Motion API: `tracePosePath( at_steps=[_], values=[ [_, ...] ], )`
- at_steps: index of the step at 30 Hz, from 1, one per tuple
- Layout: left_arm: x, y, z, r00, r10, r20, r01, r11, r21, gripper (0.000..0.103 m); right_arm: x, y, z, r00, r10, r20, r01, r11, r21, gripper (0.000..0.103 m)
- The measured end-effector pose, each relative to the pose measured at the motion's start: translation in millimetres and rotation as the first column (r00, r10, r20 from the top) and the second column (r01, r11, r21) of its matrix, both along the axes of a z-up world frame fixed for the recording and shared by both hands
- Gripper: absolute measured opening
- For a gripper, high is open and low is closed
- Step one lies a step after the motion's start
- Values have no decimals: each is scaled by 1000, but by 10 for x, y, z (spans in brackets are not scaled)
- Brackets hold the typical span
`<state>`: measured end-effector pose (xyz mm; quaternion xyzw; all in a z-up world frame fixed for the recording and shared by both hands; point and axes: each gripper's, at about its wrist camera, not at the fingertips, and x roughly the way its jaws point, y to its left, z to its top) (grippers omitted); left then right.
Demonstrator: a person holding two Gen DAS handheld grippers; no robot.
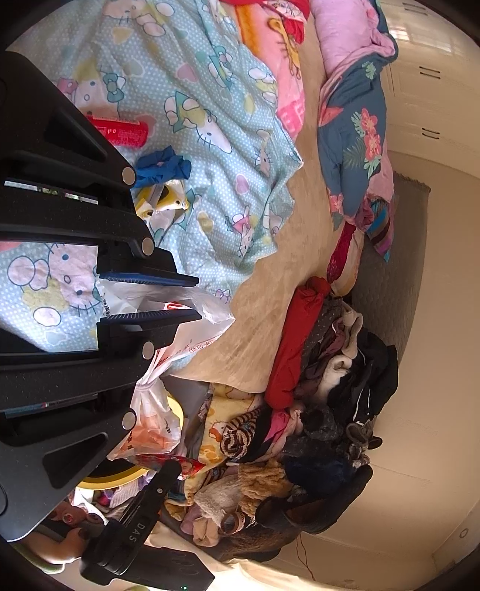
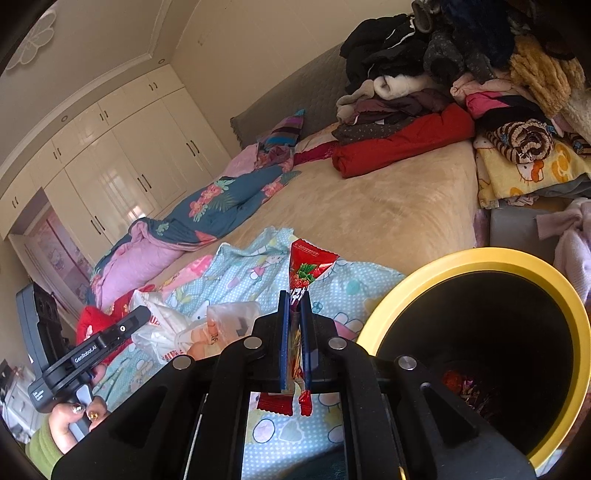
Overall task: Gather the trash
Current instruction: 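Lift the white bag and red wrapper and carry both over the yellow-rimmed bin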
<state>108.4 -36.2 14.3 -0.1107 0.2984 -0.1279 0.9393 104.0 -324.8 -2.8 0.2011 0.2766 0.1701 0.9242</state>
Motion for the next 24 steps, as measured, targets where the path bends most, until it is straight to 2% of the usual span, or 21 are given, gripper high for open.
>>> tracePosePath(
  at_steps=[24],
  values=[
    [-82,-422,17,997,-73,1,73,997,0,8,-92,-467,166,995,-86,47,85,996,20,6]
  ],
)
